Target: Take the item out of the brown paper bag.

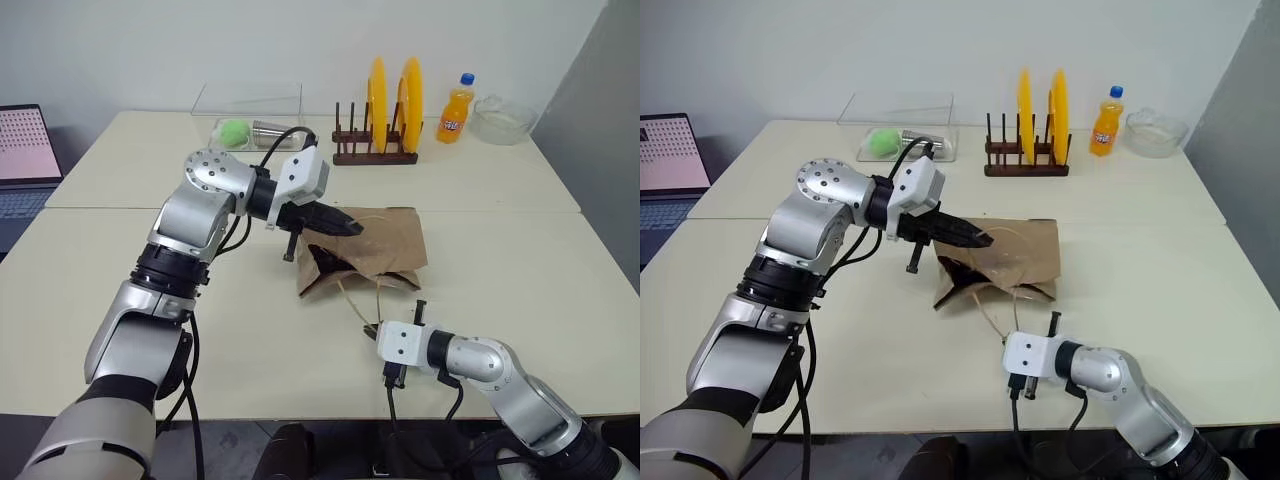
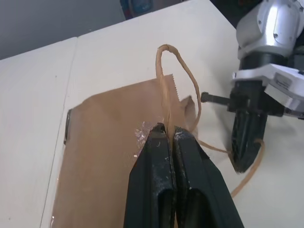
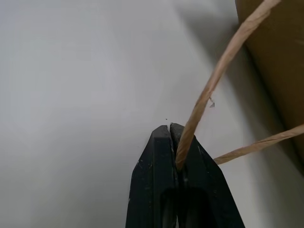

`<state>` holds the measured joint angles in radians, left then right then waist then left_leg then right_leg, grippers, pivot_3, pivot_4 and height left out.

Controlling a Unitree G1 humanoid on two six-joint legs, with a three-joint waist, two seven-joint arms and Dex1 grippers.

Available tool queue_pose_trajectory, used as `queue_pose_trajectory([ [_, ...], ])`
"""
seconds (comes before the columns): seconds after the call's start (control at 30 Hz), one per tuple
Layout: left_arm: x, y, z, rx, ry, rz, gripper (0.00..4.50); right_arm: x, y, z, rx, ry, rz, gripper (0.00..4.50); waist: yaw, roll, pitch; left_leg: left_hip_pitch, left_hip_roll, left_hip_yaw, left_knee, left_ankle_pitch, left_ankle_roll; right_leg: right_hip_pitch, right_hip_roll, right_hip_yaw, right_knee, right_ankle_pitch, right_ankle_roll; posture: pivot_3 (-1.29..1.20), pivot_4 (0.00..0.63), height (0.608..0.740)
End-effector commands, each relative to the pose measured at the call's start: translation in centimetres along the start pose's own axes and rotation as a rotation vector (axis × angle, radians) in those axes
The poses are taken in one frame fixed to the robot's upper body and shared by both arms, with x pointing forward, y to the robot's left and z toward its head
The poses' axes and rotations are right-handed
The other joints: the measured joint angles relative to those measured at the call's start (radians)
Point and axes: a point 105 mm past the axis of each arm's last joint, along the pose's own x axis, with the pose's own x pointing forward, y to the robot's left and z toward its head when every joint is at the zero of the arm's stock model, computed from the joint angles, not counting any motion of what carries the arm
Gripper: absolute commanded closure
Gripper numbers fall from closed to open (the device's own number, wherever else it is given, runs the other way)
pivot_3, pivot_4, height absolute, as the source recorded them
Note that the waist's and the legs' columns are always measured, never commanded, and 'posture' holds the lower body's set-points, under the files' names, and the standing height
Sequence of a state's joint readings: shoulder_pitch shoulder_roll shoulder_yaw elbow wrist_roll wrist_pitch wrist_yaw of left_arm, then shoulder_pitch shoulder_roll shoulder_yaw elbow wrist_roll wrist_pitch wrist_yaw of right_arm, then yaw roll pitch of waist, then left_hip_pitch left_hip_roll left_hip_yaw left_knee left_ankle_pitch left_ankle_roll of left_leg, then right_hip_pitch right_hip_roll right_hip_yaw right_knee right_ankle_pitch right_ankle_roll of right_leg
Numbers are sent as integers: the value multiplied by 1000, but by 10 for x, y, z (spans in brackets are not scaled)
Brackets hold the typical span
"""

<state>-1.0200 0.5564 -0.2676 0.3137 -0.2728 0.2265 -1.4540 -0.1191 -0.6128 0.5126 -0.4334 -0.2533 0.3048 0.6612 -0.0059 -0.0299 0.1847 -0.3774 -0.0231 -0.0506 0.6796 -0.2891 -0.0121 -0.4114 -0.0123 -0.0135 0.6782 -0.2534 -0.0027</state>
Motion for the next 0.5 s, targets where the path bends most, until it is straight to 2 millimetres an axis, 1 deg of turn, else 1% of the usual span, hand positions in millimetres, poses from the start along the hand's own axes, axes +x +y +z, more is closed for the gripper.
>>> queue_pose_trajectory([
  [0.03,-13,15,22,65,-49,80,4500,2,29,-16,57,72,118,4475,0,0,0,0,0,0,0,0,0,0,0,0,0,0,0,0,150,740],
  [0.2,-18,32,32,73,-69,145,4500,1,31,-15,60,74,122,4475,1,0,0,0,0,0,0,0,0,0,0,0,0,0,0,0,150,740],
  [0.33,-22,43,36,91,-67,186,4500,1,33,-15,62,78,126,4475,1,0,-2,0,0,0,0,0,0,0,0,0,0,0,0,0,150,740],
  [0.5,-25,50,39,101,-75,205,4500,0,32,-14,57,80,127,4475,0,0,-2,2,0,0,0,0,0,2,0,0,0,0,0,0,150,740],
])
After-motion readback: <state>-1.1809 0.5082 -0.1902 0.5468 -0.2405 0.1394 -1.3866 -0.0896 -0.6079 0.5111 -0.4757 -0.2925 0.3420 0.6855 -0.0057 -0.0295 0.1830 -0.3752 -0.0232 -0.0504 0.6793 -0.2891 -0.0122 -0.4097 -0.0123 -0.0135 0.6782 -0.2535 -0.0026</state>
